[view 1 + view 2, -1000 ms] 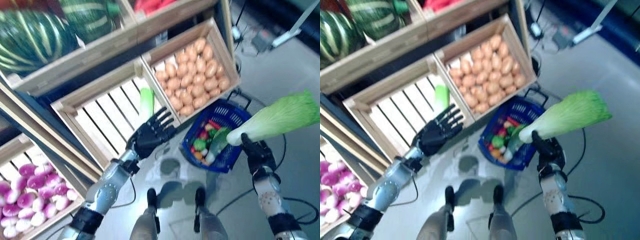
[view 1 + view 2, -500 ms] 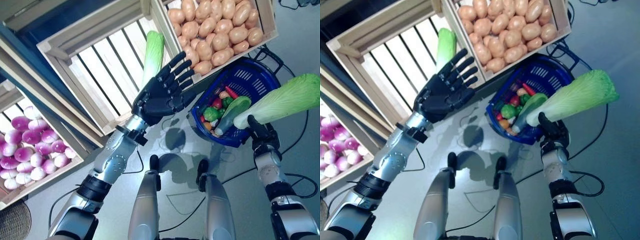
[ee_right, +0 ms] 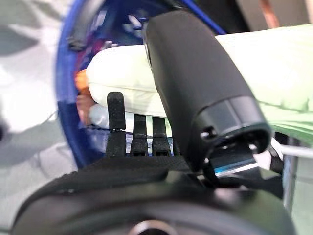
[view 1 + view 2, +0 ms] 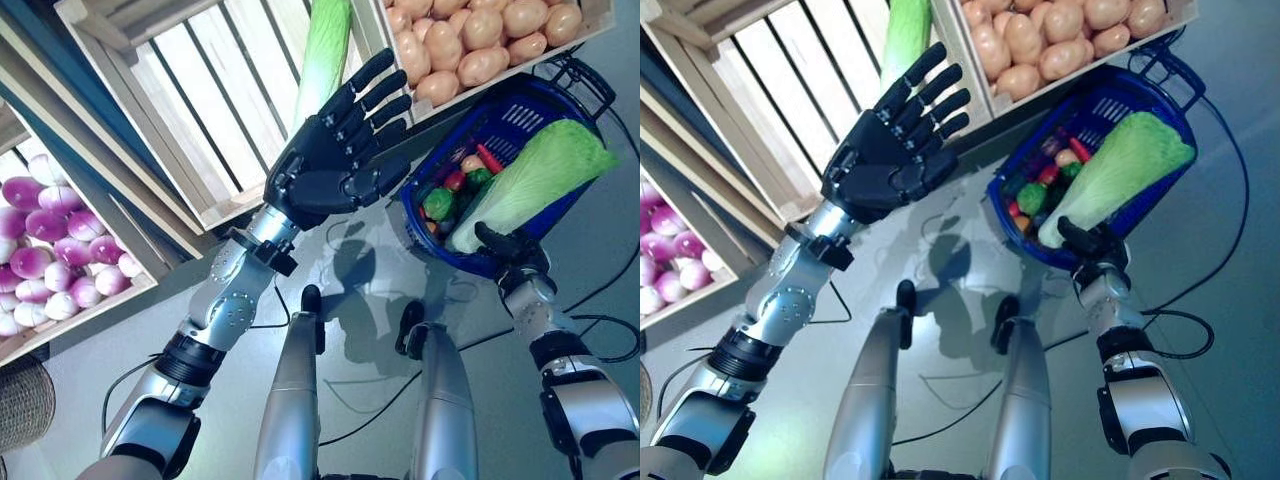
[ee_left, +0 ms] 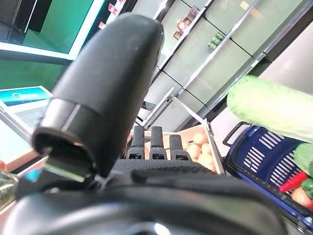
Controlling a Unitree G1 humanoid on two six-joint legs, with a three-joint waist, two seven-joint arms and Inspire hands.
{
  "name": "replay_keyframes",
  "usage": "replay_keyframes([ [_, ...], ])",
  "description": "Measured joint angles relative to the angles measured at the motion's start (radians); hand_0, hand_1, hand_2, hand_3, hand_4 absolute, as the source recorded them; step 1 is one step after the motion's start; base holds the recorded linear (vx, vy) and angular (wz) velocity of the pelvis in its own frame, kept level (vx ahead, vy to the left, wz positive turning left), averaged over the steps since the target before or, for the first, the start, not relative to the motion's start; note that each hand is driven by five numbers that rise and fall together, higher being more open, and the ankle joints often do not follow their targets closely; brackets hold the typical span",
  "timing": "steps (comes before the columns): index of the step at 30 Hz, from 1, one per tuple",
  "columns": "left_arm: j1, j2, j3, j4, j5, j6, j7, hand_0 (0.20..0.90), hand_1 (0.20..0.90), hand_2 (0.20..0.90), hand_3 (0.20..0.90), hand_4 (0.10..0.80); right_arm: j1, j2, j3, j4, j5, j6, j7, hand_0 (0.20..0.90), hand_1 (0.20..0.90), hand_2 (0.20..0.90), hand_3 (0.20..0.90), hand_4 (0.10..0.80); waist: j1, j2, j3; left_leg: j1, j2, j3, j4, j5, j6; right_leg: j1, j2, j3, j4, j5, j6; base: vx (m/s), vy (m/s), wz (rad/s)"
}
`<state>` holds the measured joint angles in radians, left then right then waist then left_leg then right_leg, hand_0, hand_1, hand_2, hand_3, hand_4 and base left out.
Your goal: Put vegetables into the basket
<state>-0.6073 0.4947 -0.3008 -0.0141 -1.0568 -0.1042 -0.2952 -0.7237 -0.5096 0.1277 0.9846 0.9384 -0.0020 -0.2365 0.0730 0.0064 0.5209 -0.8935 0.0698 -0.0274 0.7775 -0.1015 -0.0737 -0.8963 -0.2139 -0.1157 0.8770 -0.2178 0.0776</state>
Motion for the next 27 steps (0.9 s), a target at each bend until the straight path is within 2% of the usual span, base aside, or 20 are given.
replay_keyframes([
  [11, -0.030, 0.006, 0.001, -0.007, 0.004, -0.002, -0.012, 0.900, 0.900, 0.900, 0.900, 0.800, -0.173, -0.034, 0.061, 0.137, -0.111, 0.035, 0.005, 0.300, 0.300, 0.300, 0.300, 0.400, 0.010, 0.000, 0.000, -0.122, -0.010, -0.026, 0.065, -0.001, -0.003, -0.112, -0.001, -0.001, 0.068, -0.009, -0.007, 0.023, -0.009, 0.04],
  [12, -0.034, 0.006, 0.001, -0.007, 0.004, -0.003, -0.012, 0.900, 0.900, 0.900, 0.900, 0.800, -0.186, -0.034, 0.071, 0.142, -0.112, 0.036, -0.002, 0.429, 0.429, 0.429, 0.429, 0.486, 0.010, 0.000, 0.000, -0.134, -0.010, -0.027, 0.070, -0.003, -0.005, -0.123, -0.002, 0.000, 0.073, -0.012, -0.005, 0.015, 0.009, 0.05],
  [13, -0.035, 0.007, -0.002, -0.006, 0.006, -0.004, -0.012, 0.900, 0.900, 0.900, 0.900, 0.800, -0.193, -0.034, 0.076, 0.147, -0.113, 0.038, -0.009, 0.900, 0.900, 0.900, 0.900, 0.800, 0.011, 0.001, 0.000, -0.141, -0.013, -0.030, 0.071, 0.002, -0.004, -0.131, -0.001, 0.003, 0.079, -0.013, -0.006, 0.010, 0.010, 0.09],
  [16, -0.041, 0.015, -0.005, -0.014, 0.019, -0.012, -0.018, 0.900, 0.900, 0.900, 0.900, 0.800, -0.220, -0.033, 0.088, 0.164, -0.155, 0.052, -0.064, 0.900, 0.900, 0.900, 0.900, 0.800, 0.017, 0.002, 0.001, -0.176, -0.023, -0.041, 0.100, -0.009, -0.014, -0.165, -0.001, 0.014, 0.114, -0.033, -0.006, 0.050, 0.019, 0.12],
  [21, -0.041, 0.036, -0.006, -0.014, 0.024, -0.022, -0.017, 0.900, 0.900, 0.900, 0.900, 0.800, -0.237, -0.032, 0.092, 0.168, -0.193, 0.061, -0.173, 0.900, 0.900, 0.900, 0.900, 0.800, 0.032, 0.003, 0.001, -0.209, -0.027, -0.043, 0.159, -0.037, -0.011, -0.195, -0.002, 0.022, 0.170, -0.060, -0.008, 0.013, 0.010, 0.02],
  [27, -0.040, 0.041, -0.009, -0.023, 0.031, -0.055, -0.017, 0.900, 0.900, 0.900, 0.900, 0.800, -0.255, -0.032, 0.092, 0.146, -0.271, 0.053, -0.335, 0.900, 0.900, 0.900, 0.900, 0.800, 0.027, 0.006, 0.001, -0.226, -0.035, -0.048, 0.172, -0.038, -0.011, -0.212, -0.001, 0.031, 0.187, -0.067, -0.006, -0.023, 0.014, 0.04],
])
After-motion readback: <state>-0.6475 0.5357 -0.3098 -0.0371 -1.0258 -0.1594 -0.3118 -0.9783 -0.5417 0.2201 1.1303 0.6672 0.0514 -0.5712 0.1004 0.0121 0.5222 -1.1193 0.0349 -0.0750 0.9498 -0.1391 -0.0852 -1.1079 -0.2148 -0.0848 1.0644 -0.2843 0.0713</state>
